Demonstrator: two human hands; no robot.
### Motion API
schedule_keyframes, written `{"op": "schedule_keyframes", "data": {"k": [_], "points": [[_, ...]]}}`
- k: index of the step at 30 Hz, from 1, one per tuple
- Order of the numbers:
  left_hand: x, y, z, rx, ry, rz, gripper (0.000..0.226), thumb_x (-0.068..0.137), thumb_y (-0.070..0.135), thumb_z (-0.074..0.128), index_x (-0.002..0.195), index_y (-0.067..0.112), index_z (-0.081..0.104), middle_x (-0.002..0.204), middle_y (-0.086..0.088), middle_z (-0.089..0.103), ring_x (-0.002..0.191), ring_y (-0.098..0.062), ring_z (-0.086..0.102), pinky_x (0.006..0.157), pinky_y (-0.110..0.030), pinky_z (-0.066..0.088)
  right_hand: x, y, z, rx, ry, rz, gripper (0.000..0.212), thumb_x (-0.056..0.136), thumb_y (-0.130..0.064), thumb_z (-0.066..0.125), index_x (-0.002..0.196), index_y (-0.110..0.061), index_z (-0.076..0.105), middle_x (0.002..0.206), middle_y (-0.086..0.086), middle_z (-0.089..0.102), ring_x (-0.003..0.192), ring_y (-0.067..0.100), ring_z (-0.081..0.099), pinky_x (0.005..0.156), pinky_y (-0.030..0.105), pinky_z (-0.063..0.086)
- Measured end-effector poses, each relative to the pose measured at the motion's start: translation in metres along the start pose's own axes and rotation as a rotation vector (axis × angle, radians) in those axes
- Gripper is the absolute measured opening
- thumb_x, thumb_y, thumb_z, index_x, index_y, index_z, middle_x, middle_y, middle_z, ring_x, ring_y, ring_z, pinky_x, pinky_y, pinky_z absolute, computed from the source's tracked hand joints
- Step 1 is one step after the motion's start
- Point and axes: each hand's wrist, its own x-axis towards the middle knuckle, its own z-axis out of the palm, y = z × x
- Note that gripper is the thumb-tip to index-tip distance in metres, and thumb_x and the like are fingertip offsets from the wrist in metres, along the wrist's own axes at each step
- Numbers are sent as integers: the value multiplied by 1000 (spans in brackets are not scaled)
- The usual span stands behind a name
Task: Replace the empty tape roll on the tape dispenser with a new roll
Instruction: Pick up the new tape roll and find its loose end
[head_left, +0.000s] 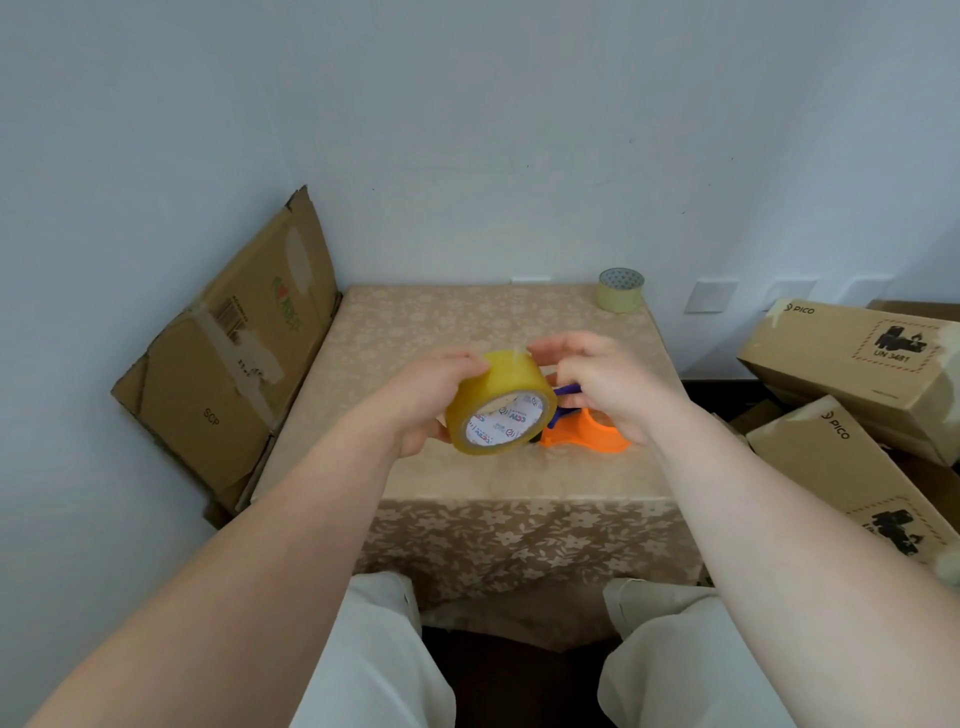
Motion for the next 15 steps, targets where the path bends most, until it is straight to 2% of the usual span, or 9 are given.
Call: {"op": "schedule_keyframes", "data": {"k": [2, 4, 6, 7, 10, 13, 15], "points": [[1, -2, -2, -33, -6, -17, 17, 93, 24, 48, 81, 24, 60, 84, 2, 59, 76, -18, 58, 74, -39, 49, 1, 5, 1, -9, -124, -4, 53, 75, 6, 52, 108, -33, 62, 123, -4, 64, 113, 20, 61, 96, 46, 52], [1, -5, -4, -63, 3, -51, 16, 92, 27, 48, 98, 23, 63, 100, -1, 63, 82, -18, 61, 67, -35, 49, 1, 6, 1, 16, -234, 15, 61, 71, 8, 56, 109, -39, 61, 126, -5, 62, 114, 21, 61, 95, 47, 52], [2, -8, -7, -102, -16, -82, 25, 92, 29, 47, 109, 18, 63, 107, -5, 64, 84, -20, 63, 66, -35, 49, 0, 4, 0, 2, -326, 20, 62, 72, 7, 60, 118, -35, 58, 125, -2, 61, 115, 22, 60, 92, 43, 53], [2, -9, -8, -124, -34, -85, 26, 93, 29, 45, 108, 17, 63, 103, -4, 66, 82, -19, 63, 67, -35, 50, -1, 3, 0, -17, -339, 9, 60, 75, 6, 63, 119, -33, 57, 123, -1, 62, 114, 22, 61, 92, 41, 52], [1, -10, -7, -156, -8, -68, 19, 94, 25, 45, 92, 20, 64, 82, 0, 63, 71, -13, 60, 64, -32, 49, -3, 0, 3, -43, -267, -56, 49, 74, -1, 74, 110, -32, 60, 112, 0, 68, 106, 20, 66, 92, 39, 54], [6, -8, -6, -62, 75, 7, 14, 92, 19, 50, 86, 25, 61, 98, -4, 59, 95, -19, 55, 67, -36, 51, -4, -2, 9, -123, -153, -119, 56, 72, -9, 80, 123, -18, 59, 106, -8, 67, 98, 8, 65, 87, 28, 54], [5, -5, -6, -4, 125, 25, 13, 91, 21, 51, 87, 25, 62, 111, -6, 62, 107, -21, 56, 78, -42, 53, -1, -1, 12, -190, -63, -134, 62, 68, -15, 83, 124, -18, 59, 112, -5, 67, 101, 12, 65, 89, 34, 55]]}}
